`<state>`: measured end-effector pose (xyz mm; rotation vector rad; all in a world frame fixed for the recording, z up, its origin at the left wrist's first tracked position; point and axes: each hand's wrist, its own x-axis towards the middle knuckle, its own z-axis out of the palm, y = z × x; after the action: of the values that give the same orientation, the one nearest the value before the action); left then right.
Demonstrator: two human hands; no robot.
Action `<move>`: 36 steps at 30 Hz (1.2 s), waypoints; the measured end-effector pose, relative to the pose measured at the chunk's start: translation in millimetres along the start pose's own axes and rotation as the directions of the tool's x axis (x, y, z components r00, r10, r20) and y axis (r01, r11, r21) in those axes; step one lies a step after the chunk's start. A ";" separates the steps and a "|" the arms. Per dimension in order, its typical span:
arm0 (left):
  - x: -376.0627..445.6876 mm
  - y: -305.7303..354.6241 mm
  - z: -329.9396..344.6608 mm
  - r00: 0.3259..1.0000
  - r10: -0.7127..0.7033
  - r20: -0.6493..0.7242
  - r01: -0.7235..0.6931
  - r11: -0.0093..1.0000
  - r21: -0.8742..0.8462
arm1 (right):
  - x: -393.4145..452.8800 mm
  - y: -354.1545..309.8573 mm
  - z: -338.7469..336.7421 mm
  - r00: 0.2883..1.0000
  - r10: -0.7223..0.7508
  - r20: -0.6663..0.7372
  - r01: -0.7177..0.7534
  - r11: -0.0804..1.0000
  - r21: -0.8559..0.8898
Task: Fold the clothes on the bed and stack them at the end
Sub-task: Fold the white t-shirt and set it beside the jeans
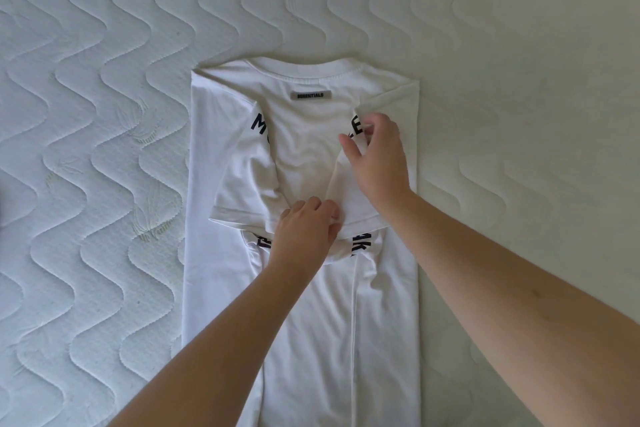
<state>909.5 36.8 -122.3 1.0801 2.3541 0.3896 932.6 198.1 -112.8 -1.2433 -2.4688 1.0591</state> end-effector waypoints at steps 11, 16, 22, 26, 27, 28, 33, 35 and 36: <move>2.6 -4.0 8.1 1.000 -0.003 0.018 0.002 0.999 0.035 | 49.6 4.9 16.4 0.997 0.058 0.060 -0.040 0.964 -0.264; 2.6 -5.5 1.2 0.998 0.040 0.048 -0.041 0.999 0.023 | 46.3 13.1 10.4 1.000 0.003 -0.006 -0.006 0.906 -0.424; -11.8 -32.2 -31.4 0.936 -0.092 -0.340 0.044 0.988 -0.147 | 19.8 -19.0 17.4 0.967 -0.253 -0.019 0.233 0.915 -0.328; -19.6 -66.7 -46.5 0.866 -0.318 -0.386 0.246 0.943 -0.225 | -22.0 -50.8 41.6 0.931 -0.313 0.191 0.345 0.922 -0.174; -21.9 -73.3 -47.6 0.855 -0.369 -0.364 0.275 0.919 -0.284 | -32.4 -56.4 48.7 0.936 -0.245 0.253 0.290 0.944 -0.158; -23.9 -78.2 -48.3 0.837 -0.430 -0.339 0.306 0.881 -0.361 | -41.2 -61.0 55.9 0.938 -0.150 0.312 0.210 0.963 -0.168; -27.6 -94.7 -44.8 0.701 -0.694 -0.164 0.572 0.685 -0.451 | -60.7 -63.6 72.4 0.907 0.081 0.413 0.039 0.961 -0.274; -25.3 -101.8 -46.8 0.730 -0.672 -0.122 0.603 0.718 -0.347 | -61.7 -61.2 71.7 0.893 0.097 0.439 0.041 0.955 -0.295; -22.7 -105.8 -48.8 0.759 -0.641 -0.117 0.576 0.743 -0.341 | -61.7 -60.6 70.7 0.889 0.100 0.446 0.042 0.954 -0.298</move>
<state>829.1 -50.6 -122.7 0.0837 2.5773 0.5968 901.8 90.8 -114.8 -1.2233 -3.0779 1.1228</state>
